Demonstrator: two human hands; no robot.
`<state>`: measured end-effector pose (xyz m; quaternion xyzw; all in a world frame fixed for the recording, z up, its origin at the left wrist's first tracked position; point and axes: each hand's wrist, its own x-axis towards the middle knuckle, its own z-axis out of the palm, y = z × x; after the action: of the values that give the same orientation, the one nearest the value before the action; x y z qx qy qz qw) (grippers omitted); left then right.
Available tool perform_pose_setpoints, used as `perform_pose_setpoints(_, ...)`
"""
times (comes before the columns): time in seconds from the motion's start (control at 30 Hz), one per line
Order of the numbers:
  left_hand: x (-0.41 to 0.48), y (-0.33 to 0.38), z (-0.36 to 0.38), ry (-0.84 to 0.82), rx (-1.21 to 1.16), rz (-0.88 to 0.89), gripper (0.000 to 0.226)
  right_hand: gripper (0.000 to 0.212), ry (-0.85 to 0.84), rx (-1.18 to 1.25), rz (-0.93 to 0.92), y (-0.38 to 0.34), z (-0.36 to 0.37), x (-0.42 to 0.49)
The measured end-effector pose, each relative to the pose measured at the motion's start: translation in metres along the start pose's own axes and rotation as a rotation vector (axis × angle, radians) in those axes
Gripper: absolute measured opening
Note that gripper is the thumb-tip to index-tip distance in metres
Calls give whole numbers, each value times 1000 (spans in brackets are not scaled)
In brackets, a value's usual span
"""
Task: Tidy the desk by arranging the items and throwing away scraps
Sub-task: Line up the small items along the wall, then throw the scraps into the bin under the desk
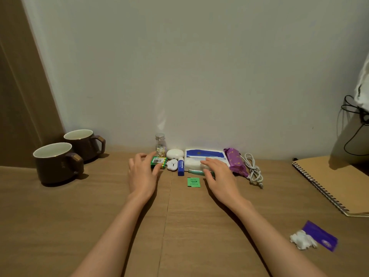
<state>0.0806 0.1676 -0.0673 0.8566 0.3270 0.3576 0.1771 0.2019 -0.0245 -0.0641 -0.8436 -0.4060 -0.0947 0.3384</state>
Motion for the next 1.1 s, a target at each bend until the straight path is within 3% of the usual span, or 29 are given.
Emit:
perform_pose_setpoints(0.13,-13,30,-11,45,-96,194,32,29,106,71,29,-5,-33,0)
perform_pose_setpoints(0.27,-32,55,-1,-194,-159,356,32,24,134,103,47,-3,-74,-12)
perform_pose_setpoints(0.47,-52,65,18,-487,8,404,31,21,38,3,95,13,-137,-66)
perform_pose_setpoints(0.67,-65,76,10,-494,-16,467,29,27,-207,-124,220,37,-177,-124)
perform_pose_setpoints(0.9,-79,91,2,-483,-4,451,23,46,-320,-142,297,42,-180,-152)
perform_pose_setpoints(1.1,-84,95,-10,-525,-66,407,36,19,-293,-185,228,40,-163,-156)
